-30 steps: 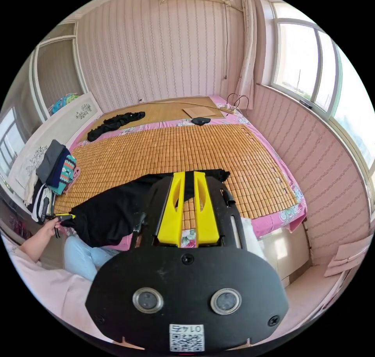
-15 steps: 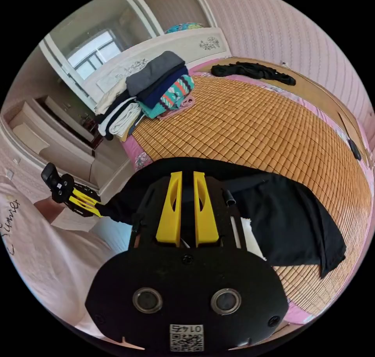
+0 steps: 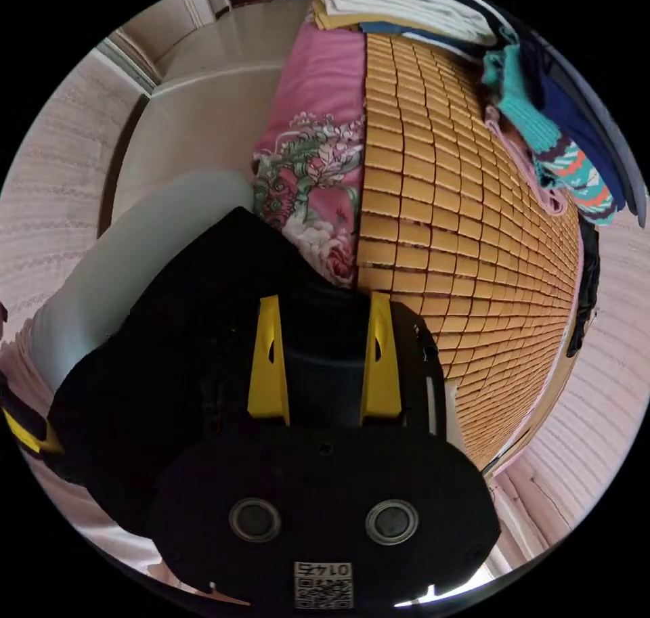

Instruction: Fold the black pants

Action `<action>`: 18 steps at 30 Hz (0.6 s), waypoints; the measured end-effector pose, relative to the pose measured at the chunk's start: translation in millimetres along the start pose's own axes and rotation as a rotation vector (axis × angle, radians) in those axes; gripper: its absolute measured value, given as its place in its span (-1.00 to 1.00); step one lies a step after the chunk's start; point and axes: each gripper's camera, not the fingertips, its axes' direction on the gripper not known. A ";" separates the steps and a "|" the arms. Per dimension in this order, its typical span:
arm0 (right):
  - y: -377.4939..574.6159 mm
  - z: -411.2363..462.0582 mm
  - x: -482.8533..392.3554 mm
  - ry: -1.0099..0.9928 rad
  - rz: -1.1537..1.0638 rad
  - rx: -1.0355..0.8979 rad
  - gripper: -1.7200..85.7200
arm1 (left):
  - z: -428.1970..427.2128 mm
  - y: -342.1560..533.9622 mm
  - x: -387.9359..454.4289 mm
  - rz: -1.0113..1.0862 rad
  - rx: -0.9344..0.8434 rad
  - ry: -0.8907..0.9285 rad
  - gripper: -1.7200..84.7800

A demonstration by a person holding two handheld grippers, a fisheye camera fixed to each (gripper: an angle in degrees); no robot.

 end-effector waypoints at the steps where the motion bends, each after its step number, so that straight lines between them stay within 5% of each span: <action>1: 6.4 -3.2 -10.6 0.063 -0.028 0.059 -0.68 | -5.1 5.7 -1.6 -0.019 0.008 -0.006 -0.98; 3: 16.8 -8.6 -24.2 0.097 -0.069 0.063 -0.93 | -14.0 12.8 -3.4 -0.041 0.034 -0.032 -0.98; 6: 61.4 -25.5 -18.0 0.125 0.078 0.143 -0.97 | -32.0 15.7 -2.5 -0.018 0.126 -0.059 -0.98; 12: 340.6 -92.8 55.6 -0.160 0.949 0.690 -0.98 | -51.1 -38.8 22.4 0.245 0.249 -0.069 -0.98; 15: 505.2 -165.7 38.6 0.029 1.199 0.941 -0.97 | -62.0 -110.4 52.8 0.409 0.427 0.100 -0.98; 18: 609.1 -320.9 2.1 0.492 1.182 1.062 -0.97 | -118.2 -202.9 111.3 0.642 0.671 0.265 -0.98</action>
